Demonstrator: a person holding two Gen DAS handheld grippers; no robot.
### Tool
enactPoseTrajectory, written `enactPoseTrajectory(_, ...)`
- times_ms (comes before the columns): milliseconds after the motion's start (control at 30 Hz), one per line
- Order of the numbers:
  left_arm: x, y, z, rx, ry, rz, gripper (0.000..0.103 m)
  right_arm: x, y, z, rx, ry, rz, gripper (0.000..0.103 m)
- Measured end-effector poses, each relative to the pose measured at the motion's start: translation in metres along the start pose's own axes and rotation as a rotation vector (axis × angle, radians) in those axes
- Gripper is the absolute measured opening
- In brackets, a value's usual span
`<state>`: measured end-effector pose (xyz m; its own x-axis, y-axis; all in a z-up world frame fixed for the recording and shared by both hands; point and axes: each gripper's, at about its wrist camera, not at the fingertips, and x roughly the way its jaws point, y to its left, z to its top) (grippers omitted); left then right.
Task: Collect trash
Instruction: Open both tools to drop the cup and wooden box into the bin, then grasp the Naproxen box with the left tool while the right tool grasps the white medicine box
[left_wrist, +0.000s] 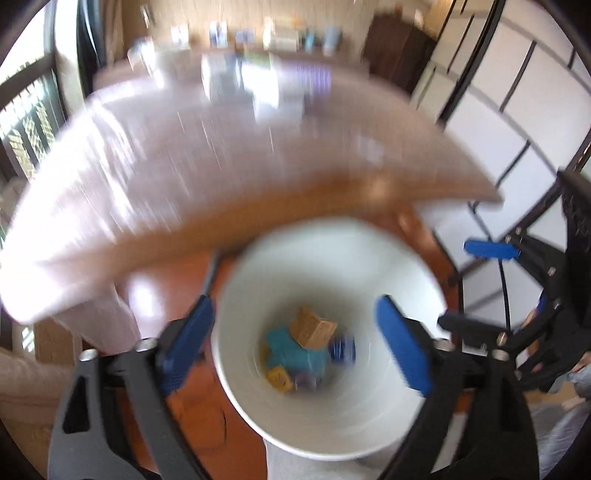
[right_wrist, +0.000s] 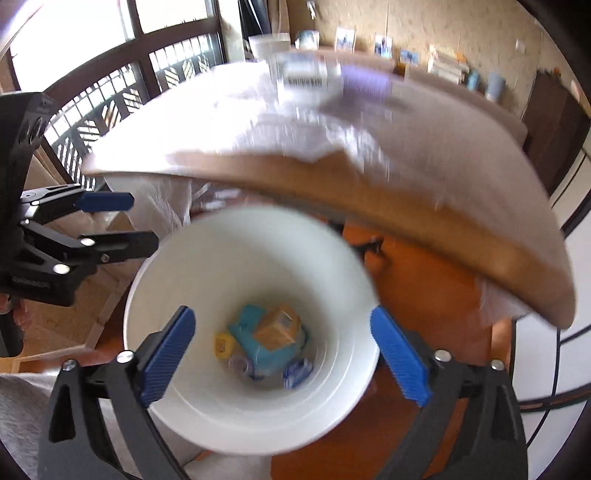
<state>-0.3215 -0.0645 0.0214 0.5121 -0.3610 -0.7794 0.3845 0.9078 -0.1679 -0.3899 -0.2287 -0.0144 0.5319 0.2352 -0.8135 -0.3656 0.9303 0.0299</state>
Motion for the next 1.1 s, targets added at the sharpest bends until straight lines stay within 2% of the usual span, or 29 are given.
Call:
enactPoseTrajectory(100, -0.024, 0.009, 0.026, 0.024, -0.108, 0.025, 0.101, -0.011, 0.004, 0.027, -0.016, -0.095, -0.011, 0.098)
enactPoseTrajectory(167, -0.028, 0.018, 0.045, 0.050, -0.146, 0.056, 0.101, -0.012, 0.004, 0.049, -0.016, -0.135, -0.009, 0.098)
enactPoseTrajectory(367, -0.012, 0.051, 0.096, 0.122, -0.146, 0.128, 0.101, 0.003, 0.009, 0.107, -0.037, -0.176, -0.063, 0.098)
enactPoseTrajectory(500, 0.009, 0.074, 0.127, 0.176, -0.125, 0.101, 0.101, 0.022, 0.009, 0.135, -0.040, -0.172, -0.094, 0.098)
enactPoseTrajectory(767, 0.076, 0.104, 0.173, 0.294, -0.038, 0.083, 0.101, 0.067, -0.004, 0.179, 0.028, -0.144, -0.086, 0.097)
enactPoseTrajectory(933, 0.111, 0.112, 0.191, 0.338, -0.005, 0.014, 0.101, 0.094, -0.007, 0.197, 0.027, -0.110, -0.086, 0.085)
enactPoseTrajectory(1000, 0.123, 0.115, 0.202, 0.341, 0.007, -0.026, 0.101, 0.103, -0.009, 0.203, 0.039, -0.099, -0.076, 0.076)
enactPoseTrajectory(1100, 0.132, 0.119, 0.214, 0.334, 0.000, -0.102, 0.099, 0.117, -0.013, 0.209, 0.068, -0.090, -0.071, 0.070)
